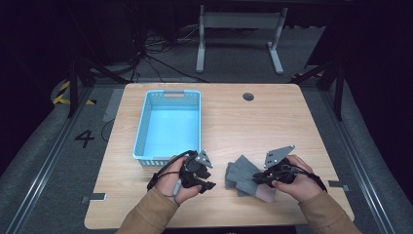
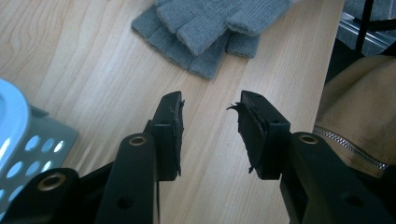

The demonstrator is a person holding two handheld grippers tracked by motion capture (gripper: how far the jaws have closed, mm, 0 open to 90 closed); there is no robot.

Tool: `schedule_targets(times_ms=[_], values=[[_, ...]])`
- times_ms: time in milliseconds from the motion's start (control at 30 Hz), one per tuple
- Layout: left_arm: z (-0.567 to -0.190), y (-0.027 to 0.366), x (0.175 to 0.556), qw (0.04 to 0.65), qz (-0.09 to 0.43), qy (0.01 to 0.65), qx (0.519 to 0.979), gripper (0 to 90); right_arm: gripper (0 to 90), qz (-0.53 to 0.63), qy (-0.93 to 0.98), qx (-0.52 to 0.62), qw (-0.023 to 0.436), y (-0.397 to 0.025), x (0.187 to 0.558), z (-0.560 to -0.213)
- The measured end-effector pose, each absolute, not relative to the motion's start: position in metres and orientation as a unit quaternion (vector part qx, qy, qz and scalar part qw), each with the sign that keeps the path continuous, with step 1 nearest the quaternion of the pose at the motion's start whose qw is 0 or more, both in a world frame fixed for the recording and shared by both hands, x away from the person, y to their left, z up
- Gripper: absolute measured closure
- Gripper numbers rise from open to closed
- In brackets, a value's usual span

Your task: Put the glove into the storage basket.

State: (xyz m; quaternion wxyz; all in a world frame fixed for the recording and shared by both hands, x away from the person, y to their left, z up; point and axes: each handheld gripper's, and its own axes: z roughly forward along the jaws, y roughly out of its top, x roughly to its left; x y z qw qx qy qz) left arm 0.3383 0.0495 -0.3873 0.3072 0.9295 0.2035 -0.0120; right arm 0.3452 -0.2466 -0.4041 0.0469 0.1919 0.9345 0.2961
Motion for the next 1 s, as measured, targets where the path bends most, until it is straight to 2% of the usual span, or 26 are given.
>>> schedule_targets(times_ms=[333, 433, 567, 633, 1000], values=[[-0.398, 0.04, 0.339, 0.293, -0.021, 0.206, 0.933, 68.7, 83.6, 0.287, 0.939, 0.188, 0.038, -0.245, 0.346, -0.413], [-0.4, 0.038, 0.34, 0.29, -0.02, 0.203, 0.935, 69.0, 81.9, 0.286, 0.939, 0.189, 0.039, -0.244, 0.346, -0.416], [-0.403, 0.034, 0.341, 0.287, -0.02, 0.203, 0.936, 68.8, 72.2, 0.295, 0.934, 0.199, 0.038, -0.245, 0.345, -0.417], [-0.403, 0.033, 0.341, 0.286, -0.019, 0.2, 0.937, 68.5, 70.2, 0.299, 0.931, 0.206, 0.041, -0.247, 0.344, -0.416], [-0.406, 0.021, 0.346, 0.279, -0.027, 0.191, 0.941, 70.0, 68.5, 0.308, 0.917, 0.248, 0.059, -0.274, 0.338, -0.403]])
